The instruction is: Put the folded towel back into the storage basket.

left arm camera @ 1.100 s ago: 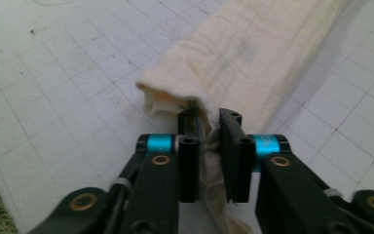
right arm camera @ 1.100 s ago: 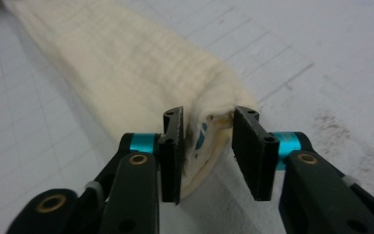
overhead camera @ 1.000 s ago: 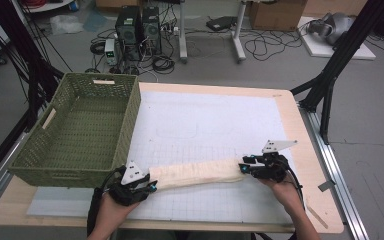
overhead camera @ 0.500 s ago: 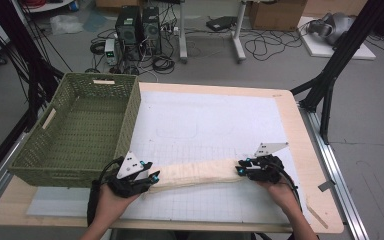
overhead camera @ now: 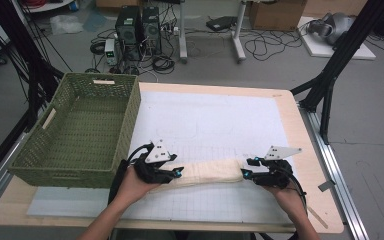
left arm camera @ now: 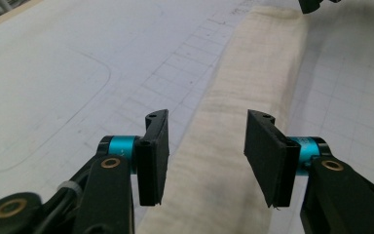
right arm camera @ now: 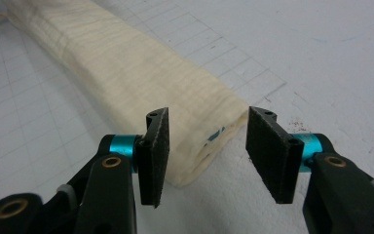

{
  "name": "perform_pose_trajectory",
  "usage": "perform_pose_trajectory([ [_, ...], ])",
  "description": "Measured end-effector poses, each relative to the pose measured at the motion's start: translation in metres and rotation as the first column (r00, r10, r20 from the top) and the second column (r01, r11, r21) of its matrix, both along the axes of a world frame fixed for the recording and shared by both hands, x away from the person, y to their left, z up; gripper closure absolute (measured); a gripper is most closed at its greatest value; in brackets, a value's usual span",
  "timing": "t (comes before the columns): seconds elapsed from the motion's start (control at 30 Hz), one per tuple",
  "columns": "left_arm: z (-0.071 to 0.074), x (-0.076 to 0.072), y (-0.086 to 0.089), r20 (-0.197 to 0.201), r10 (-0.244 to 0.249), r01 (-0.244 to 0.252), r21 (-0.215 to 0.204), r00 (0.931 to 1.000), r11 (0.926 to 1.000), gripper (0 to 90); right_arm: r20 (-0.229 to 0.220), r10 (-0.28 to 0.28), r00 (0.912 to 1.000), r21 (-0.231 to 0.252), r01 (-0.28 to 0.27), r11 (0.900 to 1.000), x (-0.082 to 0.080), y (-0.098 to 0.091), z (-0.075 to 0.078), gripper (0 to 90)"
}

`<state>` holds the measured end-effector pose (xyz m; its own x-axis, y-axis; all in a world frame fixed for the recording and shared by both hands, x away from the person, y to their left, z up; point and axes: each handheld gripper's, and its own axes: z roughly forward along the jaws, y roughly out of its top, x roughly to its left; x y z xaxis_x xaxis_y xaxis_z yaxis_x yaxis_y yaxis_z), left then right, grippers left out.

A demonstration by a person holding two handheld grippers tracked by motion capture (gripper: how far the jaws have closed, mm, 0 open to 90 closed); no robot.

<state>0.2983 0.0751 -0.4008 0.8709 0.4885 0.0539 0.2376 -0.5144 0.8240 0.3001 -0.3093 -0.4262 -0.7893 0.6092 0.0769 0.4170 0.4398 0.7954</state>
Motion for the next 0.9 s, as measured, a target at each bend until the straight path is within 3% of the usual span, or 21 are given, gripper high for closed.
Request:
perform_pose_trajectory([
  [0.13,-0.004,0.009,-0.01,-0.034,-0.045,0.046,0.034,0.9984,0.9984,46.2,0.004,-0.001,1.0,0.003,0.001,1.0,-0.004,-0.003,0.001,49.1],
  [0.33,-0.009,0.015,-0.028,-0.047,-0.079,0.082,0.057,0.9957,0.995,44.5,0.012,-0.003,0.9999,0.006,0.003,1.0,-0.003,-0.003,0.002,47.5],
  [0.6,-0.017,0.026,-0.053,-0.11,-0.128,0.138,0.087,0.9856,0.9867,39.7,0.023,0.002,0.9997,0.007,-0.002,1.0,-0.004,-0.004,0.003,47.2],
  [0.77,-0.028,0.031,-0.058,-0.155,-0.13,0.152,0.143,0.9793,0.9779,35.9,0.022,0.004,0.9997,-0.002,-0.004,1.0,-0.004,-0.003,0.003,46.9],
  [0.9,-0.031,0.033,-0.058,-0.19,-0.14,0.17,0.149,0.9718,0.9742,35.7,0.025,0.005,0.9997,0.0,-0.005,1.0,-0.005,-0.004,0.003,46.7],
])
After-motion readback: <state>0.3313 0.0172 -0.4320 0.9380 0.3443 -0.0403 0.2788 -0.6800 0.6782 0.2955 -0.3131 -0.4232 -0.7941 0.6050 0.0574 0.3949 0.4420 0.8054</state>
